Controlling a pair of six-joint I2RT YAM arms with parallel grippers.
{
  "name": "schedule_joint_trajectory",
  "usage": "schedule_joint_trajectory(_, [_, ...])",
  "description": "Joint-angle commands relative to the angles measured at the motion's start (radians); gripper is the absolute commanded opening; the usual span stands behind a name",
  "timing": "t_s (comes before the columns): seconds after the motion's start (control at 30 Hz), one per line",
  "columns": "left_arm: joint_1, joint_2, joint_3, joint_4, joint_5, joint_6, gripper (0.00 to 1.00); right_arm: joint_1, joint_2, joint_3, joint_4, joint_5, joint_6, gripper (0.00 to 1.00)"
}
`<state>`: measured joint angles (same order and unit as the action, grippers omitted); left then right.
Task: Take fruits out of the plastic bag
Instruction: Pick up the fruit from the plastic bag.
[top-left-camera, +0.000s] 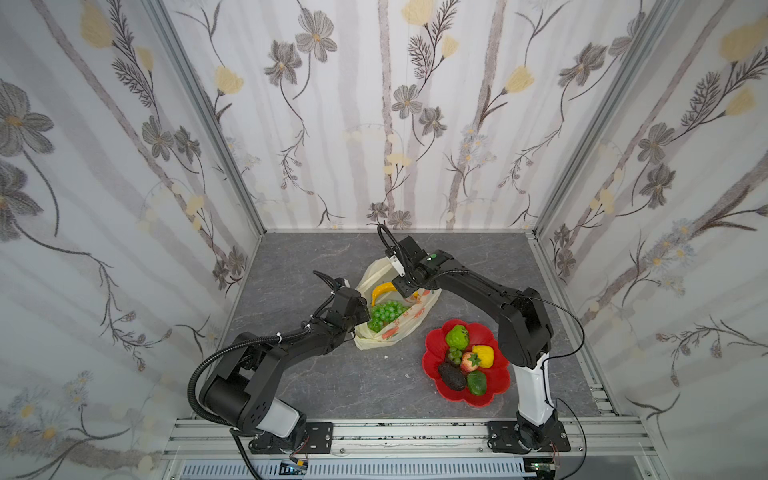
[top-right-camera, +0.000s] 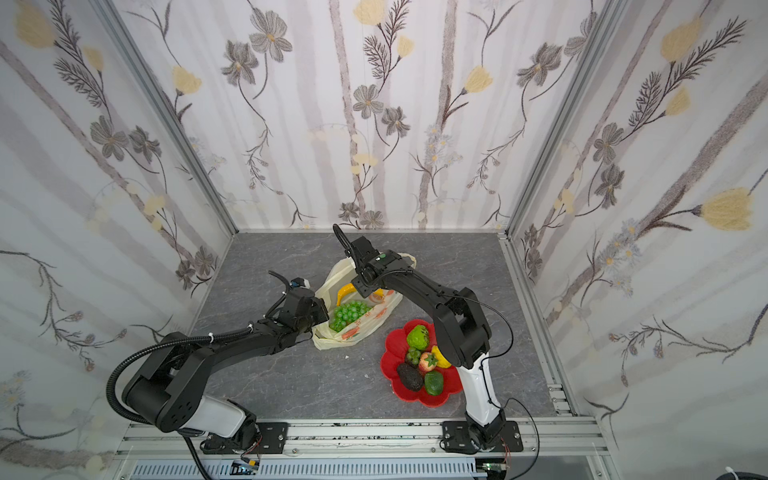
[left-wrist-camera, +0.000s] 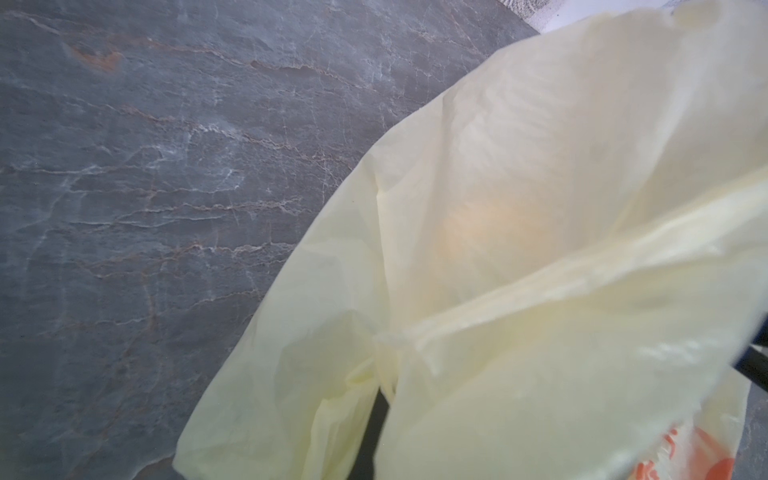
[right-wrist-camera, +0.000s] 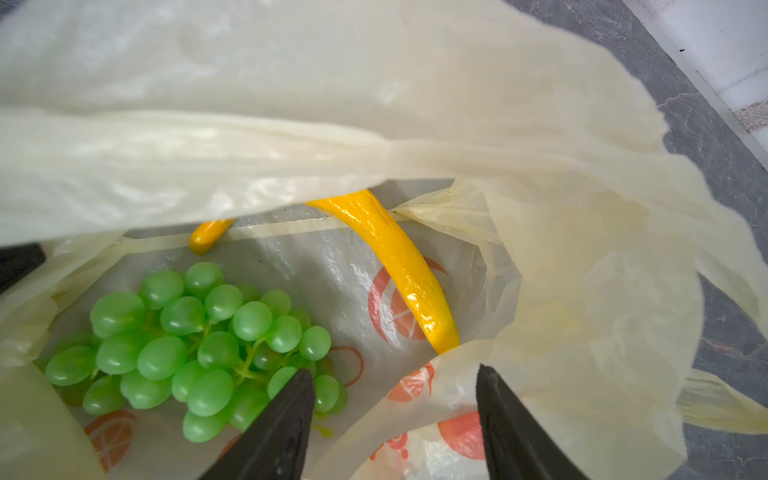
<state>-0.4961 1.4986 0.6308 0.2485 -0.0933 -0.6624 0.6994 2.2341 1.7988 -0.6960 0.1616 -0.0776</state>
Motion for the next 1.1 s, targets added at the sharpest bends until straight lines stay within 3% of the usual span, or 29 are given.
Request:
schedule_joint_trajectory(0.0, [0.004,0.014,0.017,-0.015,-0.003,-0.003,0.00,-0.015,0.032,0.029,0.043,-0.039,-0.076,0.63])
schedule_joint_trajectory(0.63, [0.036,0.044,0.043,-0.038,0.003,0.032,0.00,-0.051,0.245,0.190,-0.025,-0.032,-0.163,0.61])
schedule_joint_trajectory(1.07, [0.044,0.050,0.038,-0.037,0.001,0.033,0.00,-0.046,0.312,0.232,-0.088,-0.069,-0.179,0.50])
